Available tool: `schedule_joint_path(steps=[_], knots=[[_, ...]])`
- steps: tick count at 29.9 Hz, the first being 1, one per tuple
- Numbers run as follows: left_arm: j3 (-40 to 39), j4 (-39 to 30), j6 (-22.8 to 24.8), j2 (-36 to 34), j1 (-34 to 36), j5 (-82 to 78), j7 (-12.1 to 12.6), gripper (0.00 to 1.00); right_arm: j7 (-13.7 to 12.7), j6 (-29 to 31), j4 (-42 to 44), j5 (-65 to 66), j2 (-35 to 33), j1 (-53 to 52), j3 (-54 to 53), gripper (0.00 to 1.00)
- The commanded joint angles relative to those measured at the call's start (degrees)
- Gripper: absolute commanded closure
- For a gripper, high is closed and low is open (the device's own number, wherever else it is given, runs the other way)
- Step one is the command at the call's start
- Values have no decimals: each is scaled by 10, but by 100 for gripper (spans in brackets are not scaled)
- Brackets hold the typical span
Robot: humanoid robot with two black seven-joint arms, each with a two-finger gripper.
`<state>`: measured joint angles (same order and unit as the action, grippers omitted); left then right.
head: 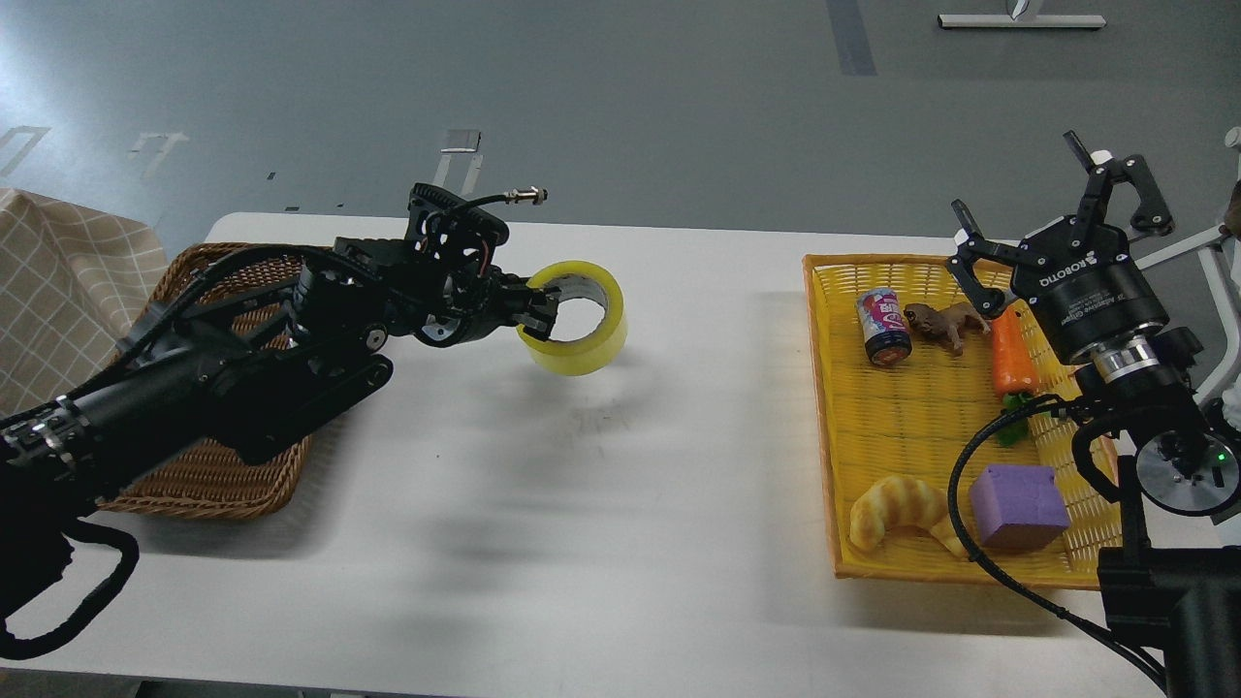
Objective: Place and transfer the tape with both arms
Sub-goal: 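Carry the tape roll with the left gripper into the wicker basket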
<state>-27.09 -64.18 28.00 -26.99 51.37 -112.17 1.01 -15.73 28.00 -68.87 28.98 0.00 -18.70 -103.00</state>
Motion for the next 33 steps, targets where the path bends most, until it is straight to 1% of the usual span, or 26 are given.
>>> schedule_joint_path(steps=[1,6,8,9,11,14,22,30,33], knots=[[0,0,0,-43,10,21,-14,100,0,0,0,0,0,0,0,0],[-1,0,0,-105,17,41,-23,100,0,0,1,0,0,0,-1,0],[-1,0,0,-140,16,49,-43,100,0,0,2,-1,0,-1,-1,0],[-1,0,0,-140,16,49,-43,100,0,0,2,-1,0,-1,-1,0],[0,0,0,-167,16,49,-50,100,0,0,2,0,0,-2,-1,0],[-1,0,0,-205,11,62,-50,100,0,0,2,0,0,-3,-1,0],[4,3,0,-267,2,100,-51,100,0,0,4,0,0,-6,0,0],[4,5,0,-300,-42,125,-51,100,0,0,4,-1,0,-7,2,0],[4,10,-13,-304,-62,134,-51,100,0,0,5,-1,0,-7,3,0]])
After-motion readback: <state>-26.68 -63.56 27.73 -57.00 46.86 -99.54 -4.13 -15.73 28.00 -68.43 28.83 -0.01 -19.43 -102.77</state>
